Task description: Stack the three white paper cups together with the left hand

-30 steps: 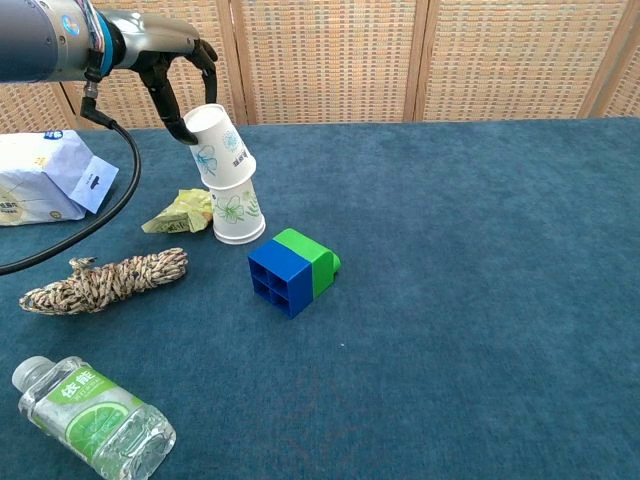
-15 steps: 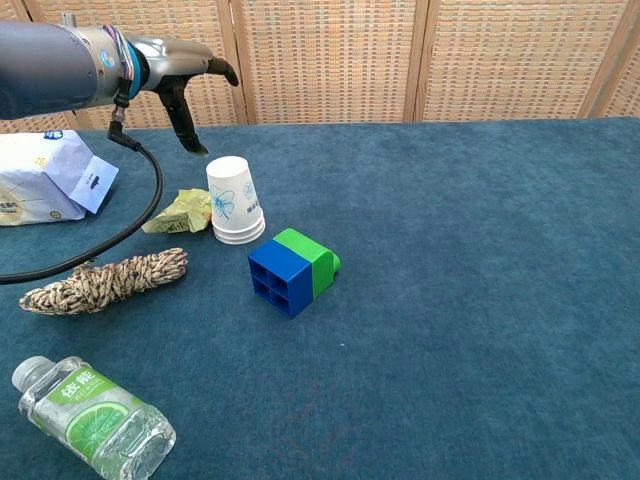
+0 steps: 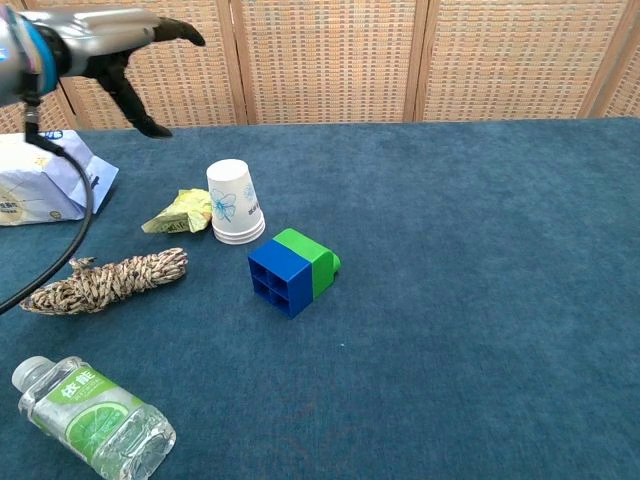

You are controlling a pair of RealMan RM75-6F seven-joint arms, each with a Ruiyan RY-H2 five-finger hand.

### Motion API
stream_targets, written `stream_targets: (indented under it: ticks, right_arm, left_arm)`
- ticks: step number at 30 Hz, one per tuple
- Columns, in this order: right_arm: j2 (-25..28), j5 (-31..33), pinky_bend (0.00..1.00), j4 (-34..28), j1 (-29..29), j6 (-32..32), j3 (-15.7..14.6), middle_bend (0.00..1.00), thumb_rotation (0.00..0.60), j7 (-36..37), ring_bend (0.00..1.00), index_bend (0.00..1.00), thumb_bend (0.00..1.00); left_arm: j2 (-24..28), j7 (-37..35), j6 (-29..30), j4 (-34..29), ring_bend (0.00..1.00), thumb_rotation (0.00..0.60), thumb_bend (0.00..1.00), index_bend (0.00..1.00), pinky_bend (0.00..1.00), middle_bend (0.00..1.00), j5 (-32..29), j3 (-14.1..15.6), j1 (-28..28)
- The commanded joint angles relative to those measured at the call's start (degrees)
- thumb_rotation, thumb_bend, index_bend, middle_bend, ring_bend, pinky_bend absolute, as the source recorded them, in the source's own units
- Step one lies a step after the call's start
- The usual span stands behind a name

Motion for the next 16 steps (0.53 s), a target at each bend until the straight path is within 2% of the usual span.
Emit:
stream_targets:
  ticks: [1, 4, 6, 12, 16]
  right_arm:
    - [-0.5, -0.27, 0.0, -0.07, 0.07, 0.45, 0.0, 0.0, 0.6, -1.11, 0.0, 0.0, 0.0]
    - [-0.79, -0.27, 0.0, -0.13, 0.06, 0.76, 0.07, 0.0, 0.6, -1.8, 0.0, 0.0, 0.0]
    - [-0.94, -0.06, 0.0, -0.16, 0.06, 0.96, 0.24, 0.0, 0.6, -2.48, 0.0, 0.0, 0.0]
    - [-1.12, 0.23, 0.0, -0.22, 0.15, 0.98, 0.41, 0.0, 0.6, -3.24, 0.0, 0.0, 0.0]
    - [-1.27, 0.08, 0.0, -0.21, 0.15, 1.17, 0.37, 0.0, 0.6, -3.8, 0.0, 0.0, 0.0]
  left_arm:
    - [4.96, -9.0, 11.6, -6.21, 0.0, 0.6, 0.22, 0.06, 0.0, 0.0, 16.39, 8.04, 12.21]
    - [5.29, -11.53, 15.43, -5.96, 0.0, 0.6, 0.22, 0.06, 0.0, 0.0, 21.0, 10.46, 16.31]
    - [4.84, -13.81, 20.65, -4.39, 0.0, 0.6, 0.22, 0.06, 0.0, 0.0, 25.91, 13.98, 21.74]
    - [1.61, -16.76, 27.73, 2.2, 0.0, 0.6, 0.22, 0.06, 0.0, 0.0, 31.28, 17.78, 31.43]
    - [-0.44, -18.7, 29.99, 6.28, 0.0, 0.6, 0.22, 0.06, 0.0, 0.0, 33.5, 18.38, 35.81]
